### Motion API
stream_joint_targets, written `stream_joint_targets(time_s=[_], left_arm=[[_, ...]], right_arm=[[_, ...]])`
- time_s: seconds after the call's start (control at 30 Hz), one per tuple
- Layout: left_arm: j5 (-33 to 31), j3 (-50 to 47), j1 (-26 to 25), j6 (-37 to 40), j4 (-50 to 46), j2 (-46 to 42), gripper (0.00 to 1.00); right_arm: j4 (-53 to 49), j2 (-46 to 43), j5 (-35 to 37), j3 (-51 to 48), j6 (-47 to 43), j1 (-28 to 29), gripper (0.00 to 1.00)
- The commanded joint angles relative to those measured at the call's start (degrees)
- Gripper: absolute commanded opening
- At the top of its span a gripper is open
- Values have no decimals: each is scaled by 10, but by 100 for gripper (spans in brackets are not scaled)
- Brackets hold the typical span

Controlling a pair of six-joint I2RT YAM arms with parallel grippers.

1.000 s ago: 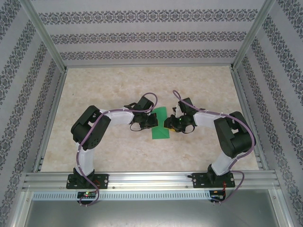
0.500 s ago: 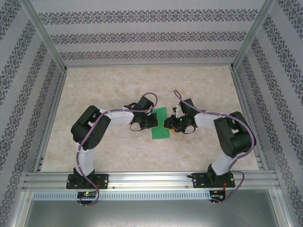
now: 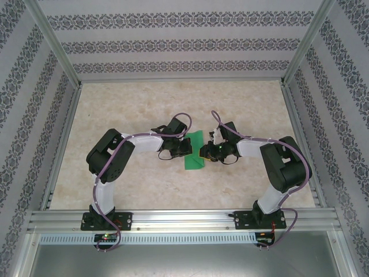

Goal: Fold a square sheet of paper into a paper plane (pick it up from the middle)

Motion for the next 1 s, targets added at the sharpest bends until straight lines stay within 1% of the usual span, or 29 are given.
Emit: stream_joint_targets(time_s=[0.0,0.03,0.07,0.1,0.27,0.53,0.7,0.73,0.8,0.83,0.9,0.97], left_arm=[[-14,10,-6,1,-7,-38,5],[-18,9,-5,1,-7,-43,6],[-20,9,-5,1,-7,-46,6],[-20,8,-5,1,-8,-49,6],[-19,11,-6,-1,-8,-47,6],[-19,6,-5,-1,-14,-43,6],[-27,2,-6,-2,-15,-56,6],[-33,3,-5,-1,-18,-61,6],[-42,2,-5,-2,-24,-71,6],[-50,0,-5,-2,-27,-79,6],[-67,-4,-5,0,-33,-98,6],[-91,-11,-5,-2,-40,-120,6]], right_arm=[[15,-12,-13,-4,-6,-9,20],[15,-14,-15,-5,-7,-11,20],[15,-15,-16,-6,-6,-11,23],[16,-15,-16,-6,-7,-12,28],[26,-7,-29,-4,-5,-14,28],[60,6,-40,-11,13,-15,21],[67,9,-40,-12,18,-15,18],[65,7,-40,-12,18,-16,17],[65,-1,-40,-14,19,-17,12],[63,-7,-38,-13,19,-16,12],[50,-17,-41,-8,17,-16,6],[19,-33,-29,1,8,-17,4]])
